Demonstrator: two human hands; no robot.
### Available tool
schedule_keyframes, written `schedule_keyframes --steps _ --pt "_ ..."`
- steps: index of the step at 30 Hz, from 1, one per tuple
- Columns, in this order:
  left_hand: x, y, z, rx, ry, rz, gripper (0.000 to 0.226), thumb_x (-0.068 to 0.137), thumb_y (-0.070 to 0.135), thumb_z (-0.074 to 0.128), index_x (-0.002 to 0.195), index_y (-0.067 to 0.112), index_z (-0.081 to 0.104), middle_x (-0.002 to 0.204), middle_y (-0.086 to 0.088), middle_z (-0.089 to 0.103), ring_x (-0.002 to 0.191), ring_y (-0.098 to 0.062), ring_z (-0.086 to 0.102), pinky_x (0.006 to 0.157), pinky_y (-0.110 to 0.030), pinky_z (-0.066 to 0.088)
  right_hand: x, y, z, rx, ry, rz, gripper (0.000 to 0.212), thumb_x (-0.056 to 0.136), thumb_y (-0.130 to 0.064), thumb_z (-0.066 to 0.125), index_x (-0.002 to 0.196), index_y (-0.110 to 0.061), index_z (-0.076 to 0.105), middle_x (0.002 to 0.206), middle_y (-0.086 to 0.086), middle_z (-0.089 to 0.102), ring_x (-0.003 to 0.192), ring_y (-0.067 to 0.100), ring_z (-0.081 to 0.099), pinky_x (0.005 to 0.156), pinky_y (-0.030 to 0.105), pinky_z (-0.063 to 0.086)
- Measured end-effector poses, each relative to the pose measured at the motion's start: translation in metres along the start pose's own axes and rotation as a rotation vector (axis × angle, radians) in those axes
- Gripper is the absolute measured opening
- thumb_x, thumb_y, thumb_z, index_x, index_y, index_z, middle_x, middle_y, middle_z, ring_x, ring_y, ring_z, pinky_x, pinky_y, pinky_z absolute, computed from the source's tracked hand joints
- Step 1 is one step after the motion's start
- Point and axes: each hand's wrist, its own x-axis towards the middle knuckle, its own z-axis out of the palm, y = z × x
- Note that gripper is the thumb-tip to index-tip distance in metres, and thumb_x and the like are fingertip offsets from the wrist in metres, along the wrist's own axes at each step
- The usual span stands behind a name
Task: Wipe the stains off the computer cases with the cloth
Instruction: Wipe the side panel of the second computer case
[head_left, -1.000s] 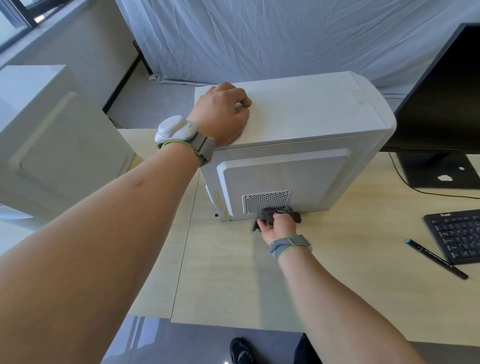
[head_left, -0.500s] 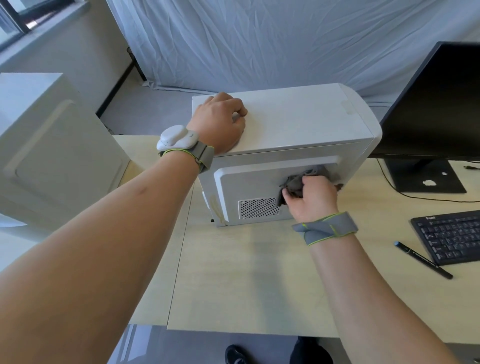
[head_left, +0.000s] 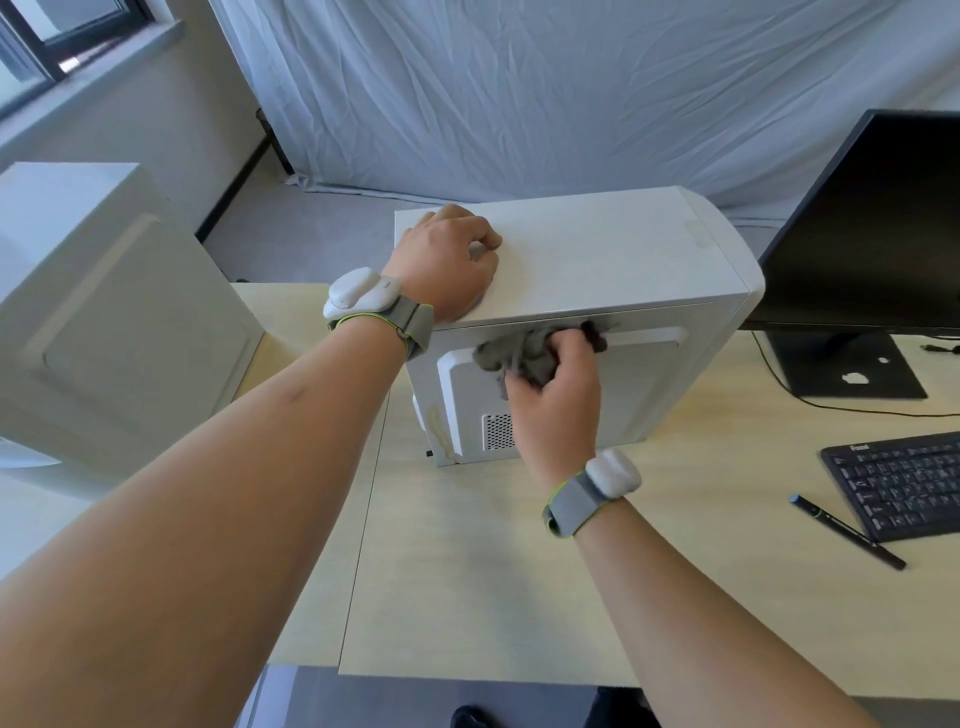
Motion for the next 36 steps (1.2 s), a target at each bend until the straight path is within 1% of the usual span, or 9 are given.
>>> schedule_keyframes --steps 2,5,11,15,19,24,29,33,36 --pt "0.0 0.0 -0.001 0.002 -0.005 0.0 0.027 0.094 0.033 0.054 0.115 0.029 0.071 0.131 0.005 0.058 0.123 -0.023 0.049 0.105 -0.04 0.039 -0.006 0.019 0.004 -0.224 -0.101 -0.121 0.022 0.076 -0.005 0.068 0.092 -0.011 0.055 0.086 0.004 0.053 0.073 0.022 0.045 0.058 0.03 0.035" --pt "-0.003 -0.001 0.0 0.001 -0.015 0.0 0.028 0.095 0.034 0.053 0.116 0.029 0.071 0.132 0.005 0.058 0.123 -0.022 0.049 0.106 -0.04 0.04 -0.009 0.04 -0.001 -0.254 -0.149 -0.076 0.024 0.073 0.001 0.067 0.091 -0.012 0.06 0.086 0.008 0.057 0.074 0.027 0.05 0.062 0.028 0.034" --pt "-0.002 0.0 0.001 0.06 -0.028 0.041 0.028 0.098 0.031 0.05 0.119 0.027 0.068 0.134 0.002 0.057 0.123 -0.027 0.048 0.104 -0.04 0.038 0.026 0.057 -0.051 0.086 0.216 0.344 0.028 0.076 0.004 0.062 0.094 -0.015 0.052 0.092 0.003 0.061 0.079 0.021 0.057 0.073 0.037 0.05" --pt "-0.002 0.001 0.004 0.119 -0.02 0.039 0.028 0.099 0.031 0.047 0.121 0.027 0.065 0.134 0.0 0.055 0.122 -0.03 0.047 0.104 -0.04 0.036 0.048 0.05 -0.072 0.349 0.321 0.478 0.029 0.079 0.005 0.05 0.098 -0.015 0.041 0.082 -0.001 0.049 0.063 0.018 0.051 0.061 0.042 0.051" --pt "-0.004 0.003 0.004 0.139 -0.013 0.027 0.028 0.099 0.03 0.048 0.12 0.026 0.065 0.132 0.0 0.056 0.12 -0.03 0.049 0.103 -0.04 0.037 0.043 0.029 -0.059 0.131 0.227 0.352 0.034 0.076 -0.008 0.06 0.103 -0.024 0.046 0.096 0.001 0.062 0.081 0.027 0.061 0.071 0.038 0.051" --pt "-0.007 0.008 0.002 0.102 0.008 0.008 0.027 0.097 0.029 0.05 0.116 0.024 0.069 0.129 0.001 0.059 0.117 -0.028 0.052 0.102 -0.042 0.042 0.005 0.003 -0.01 0.126 -0.08 0.108 0.028 0.076 -0.012 0.068 0.101 -0.022 0.059 0.087 -0.002 0.067 0.079 0.023 0.063 0.067 0.034 0.053" --pt "-0.008 0.008 0.002 0.056 0.02 -0.014 0.026 0.096 0.027 0.055 0.116 0.024 0.072 0.131 0.005 0.059 0.12 -0.02 0.052 0.101 -0.032 0.041 -0.013 -0.007 0.017 -0.037 -0.332 -0.081 0.038 0.078 -0.013 0.067 0.116 -0.017 0.062 0.098 0.005 0.066 0.087 0.028 0.06 0.071 0.035 0.051" --pt "-0.007 0.008 0.001 0.048 0.026 -0.037 0.026 0.095 0.029 0.057 0.115 0.027 0.073 0.131 0.009 0.06 0.12 -0.016 0.053 0.097 -0.023 0.037 -0.011 0.027 -0.003 0.035 -0.406 0.025 0.039 0.075 -0.014 0.061 0.113 -0.02 0.064 0.102 0.004 0.067 0.092 0.025 0.06 0.079 0.034 0.051" --pt "-0.011 0.01 0.006 0.077 0.047 -0.041 0.027 0.095 0.028 0.056 0.116 0.026 0.073 0.13 0.008 0.061 0.12 -0.017 0.054 0.098 -0.026 0.041 -0.009 0.087 -0.034 0.146 -0.317 0.375 0.029 0.075 -0.009 0.055 0.098 -0.025 0.062 0.086 0.003 0.071 0.075 0.031 0.066 0.067 0.039 0.054"
